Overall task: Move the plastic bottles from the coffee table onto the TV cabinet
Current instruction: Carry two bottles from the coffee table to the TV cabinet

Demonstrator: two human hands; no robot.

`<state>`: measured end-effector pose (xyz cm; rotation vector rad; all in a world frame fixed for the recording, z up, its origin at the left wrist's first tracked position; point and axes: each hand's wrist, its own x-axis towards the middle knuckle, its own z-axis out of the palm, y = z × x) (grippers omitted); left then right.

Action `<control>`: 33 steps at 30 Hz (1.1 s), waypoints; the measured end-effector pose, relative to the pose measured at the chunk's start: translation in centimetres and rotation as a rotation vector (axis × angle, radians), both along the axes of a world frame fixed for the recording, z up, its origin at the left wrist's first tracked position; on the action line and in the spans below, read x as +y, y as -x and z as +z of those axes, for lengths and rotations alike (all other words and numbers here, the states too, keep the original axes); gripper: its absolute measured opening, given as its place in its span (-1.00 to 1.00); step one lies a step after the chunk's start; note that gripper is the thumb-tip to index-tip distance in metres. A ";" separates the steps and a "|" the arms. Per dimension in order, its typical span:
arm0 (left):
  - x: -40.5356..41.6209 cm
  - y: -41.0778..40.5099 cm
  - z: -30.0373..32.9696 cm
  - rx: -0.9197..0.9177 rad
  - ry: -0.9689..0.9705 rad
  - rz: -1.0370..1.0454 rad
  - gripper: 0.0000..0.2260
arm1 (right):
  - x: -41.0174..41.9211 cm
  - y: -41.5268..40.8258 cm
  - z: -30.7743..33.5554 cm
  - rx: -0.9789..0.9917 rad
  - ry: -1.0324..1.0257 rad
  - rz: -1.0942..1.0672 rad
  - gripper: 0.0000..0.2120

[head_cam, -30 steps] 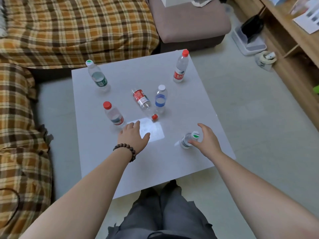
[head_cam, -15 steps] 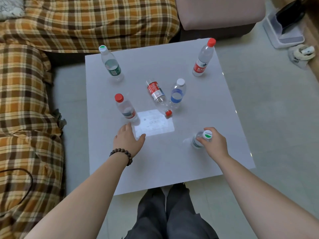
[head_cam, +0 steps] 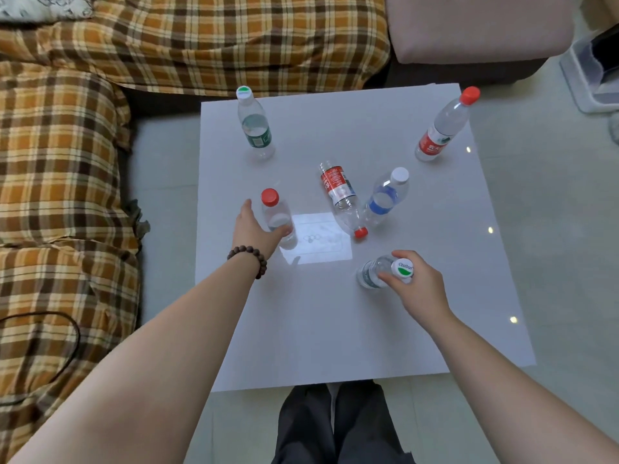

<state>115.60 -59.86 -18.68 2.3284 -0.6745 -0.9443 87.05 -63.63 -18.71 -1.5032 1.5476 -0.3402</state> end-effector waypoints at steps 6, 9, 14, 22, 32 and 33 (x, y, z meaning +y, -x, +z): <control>-1.6 -1.1 -1.2 0.030 0.041 -0.046 -0.28 | 0.2 0.2 0.4 0.007 0.015 -0.044 -0.60; -2.2 -0.9 -1.2 -0.026 0.051 -0.077 -0.51 | 0.5 0.7 0.8 0.001 0.017 -0.070 -0.61; -1.6 0.4 -0.2 -0.039 0.062 -0.150 -0.59 | 1.4 1.7 1.9 0.000 0.019 -0.107 -0.64; 0.2 6.6 4.4 0.012 0.140 -0.299 -0.55 | 3.6 5.0 5.8 -0.028 0.057 -0.220 -0.65; -0.3 18.3 7.1 0.061 0.238 -0.668 -0.60 | 9.1 13.8 8.9 -0.035 0.134 -0.594 -0.70; -0.3 19.7 7.2 0.061 0.241 -0.709 -0.59 | 9.9 14.9 9.0 -0.032 0.138 -0.640 -0.71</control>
